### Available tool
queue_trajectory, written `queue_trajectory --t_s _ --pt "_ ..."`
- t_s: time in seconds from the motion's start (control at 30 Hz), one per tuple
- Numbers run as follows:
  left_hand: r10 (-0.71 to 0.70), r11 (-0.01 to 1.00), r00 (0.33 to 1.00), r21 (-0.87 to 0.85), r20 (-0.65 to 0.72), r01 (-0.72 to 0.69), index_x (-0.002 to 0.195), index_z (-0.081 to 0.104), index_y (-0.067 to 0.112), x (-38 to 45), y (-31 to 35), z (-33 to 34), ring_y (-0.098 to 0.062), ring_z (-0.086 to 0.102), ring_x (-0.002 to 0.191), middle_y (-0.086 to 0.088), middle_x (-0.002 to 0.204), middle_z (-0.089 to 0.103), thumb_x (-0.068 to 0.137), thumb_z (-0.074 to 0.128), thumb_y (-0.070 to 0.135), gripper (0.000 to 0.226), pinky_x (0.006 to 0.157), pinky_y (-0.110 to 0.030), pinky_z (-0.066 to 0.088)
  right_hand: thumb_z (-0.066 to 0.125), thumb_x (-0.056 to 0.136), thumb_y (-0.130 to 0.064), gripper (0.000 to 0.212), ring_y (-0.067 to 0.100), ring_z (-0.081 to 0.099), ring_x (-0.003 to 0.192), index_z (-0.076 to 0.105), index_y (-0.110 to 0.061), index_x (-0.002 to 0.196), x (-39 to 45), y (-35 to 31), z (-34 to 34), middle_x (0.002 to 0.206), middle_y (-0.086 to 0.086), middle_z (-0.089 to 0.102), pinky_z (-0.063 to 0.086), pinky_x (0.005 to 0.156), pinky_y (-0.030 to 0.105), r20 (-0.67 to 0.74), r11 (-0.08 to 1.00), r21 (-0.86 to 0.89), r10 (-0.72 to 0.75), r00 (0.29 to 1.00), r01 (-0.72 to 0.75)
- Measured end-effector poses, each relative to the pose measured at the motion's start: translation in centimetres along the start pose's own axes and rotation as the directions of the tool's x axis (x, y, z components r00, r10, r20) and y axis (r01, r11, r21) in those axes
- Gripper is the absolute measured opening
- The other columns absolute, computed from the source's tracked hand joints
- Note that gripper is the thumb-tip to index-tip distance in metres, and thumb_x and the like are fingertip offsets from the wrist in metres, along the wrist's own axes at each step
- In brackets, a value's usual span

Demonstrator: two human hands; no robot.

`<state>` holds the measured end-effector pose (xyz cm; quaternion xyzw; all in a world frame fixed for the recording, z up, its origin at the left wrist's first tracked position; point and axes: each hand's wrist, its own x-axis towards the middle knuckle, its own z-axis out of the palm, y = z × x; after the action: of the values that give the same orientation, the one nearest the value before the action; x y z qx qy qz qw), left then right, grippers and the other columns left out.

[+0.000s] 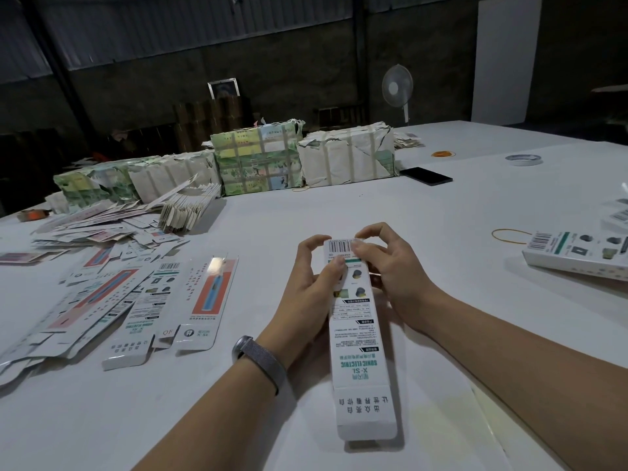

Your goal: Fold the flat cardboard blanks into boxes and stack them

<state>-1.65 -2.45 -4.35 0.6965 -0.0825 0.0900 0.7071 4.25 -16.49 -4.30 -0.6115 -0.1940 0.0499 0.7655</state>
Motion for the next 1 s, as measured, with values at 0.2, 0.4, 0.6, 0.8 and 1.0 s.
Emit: queue_trajectory --t_s 0.2,0.4,0.6,0.8,1.0 --pt "-0.013 0.999 1.000 0.035 0.012 0.012 0.128 0.040 0.030 -0.1 0.0 0.1 -0.021 0.072 0.068 -0.003 0.084 0.077 0.106 0.048 0.021 0.025 0.058 -0.030 0.058 0.056 0.100 -0.016 0.023 0.015 0.066 0.059 0.060 -0.021 0.078 -0.1 -0.3 0.1 0.077 0.007 0.068 0.050 0.046 0.025 -0.069 0.998 0.064 0.011 0.998 -0.006" --pt "-0.025 0.999 1.000 0.039 0.005 0.025 0.130 0.040 0.029 -0.1 0.1 0.2 -0.023 0.072 0.070 -0.005 0.087 0.078 0.105 0.050 0.022 0.028 0.061 -0.032 0.060 0.062 0.097 -0.015 0.017 0.015 0.066 0.065 0.063 -0.016 0.080 0.1 -0.1 -0.1 0.077 0.004 0.071 0.053 0.057 0.027 -0.110 0.994 0.106 0.042 0.993 -0.030" --pt "-0.041 0.998 0.999 0.044 -0.006 0.041 0.129 0.039 0.033 -0.1 0.0 0.1 -0.022 0.073 0.070 -0.002 0.088 0.078 0.105 0.050 0.026 0.027 0.058 -0.031 0.058 0.063 0.096 -0.015 0.018 0.020 0.063 0.075 0.064 -0.018 0.079 0.2 0.0 -0.3 0.083 0.005 0.070 0.047 0.065 0.031 -0.186 0.991 0.136 0.038 0.982 -0.013" --pt "0.006 1.000 0.972 -0.022 -0.236 -0.011 0.130 0.031 0.038 -0.2 0.3 -0.2 -0.028 0.076 0.070 -0.012 0.096 0.075 0.104 0.052 0.027 0.034 0.052 -0.031 0.058 0.070 0.091 -0.030 0.019 0.008 0.066 0.074 0.059 -0.026 0.106 -0.9 -1.1 0.8 0.095 -0.006 0.064 0.055 0.060 0.029 0.069 0.913 -0.393 -0.085 0.994 0.106" --pt "0.021 0.993 0.979 -0.107 -0.201 -0.043 0.119 0.031 0.045 0.2 0.5 -0.3 -0.021 0.076 0.072 -0.011 0.097 0.073 0.099 0.054 0.032 0.033 0.048 -0.033 0.058 0.065 0.082 -0.052 0.074 0.023 0.057 0.109 0.036 -0.031 0.147 -3.4 -4.4 1.9 0.124 0.001 0.056 0.049 0.088 0.039 0.214 0.283 -0.931 -0.086 0.973 0.229"
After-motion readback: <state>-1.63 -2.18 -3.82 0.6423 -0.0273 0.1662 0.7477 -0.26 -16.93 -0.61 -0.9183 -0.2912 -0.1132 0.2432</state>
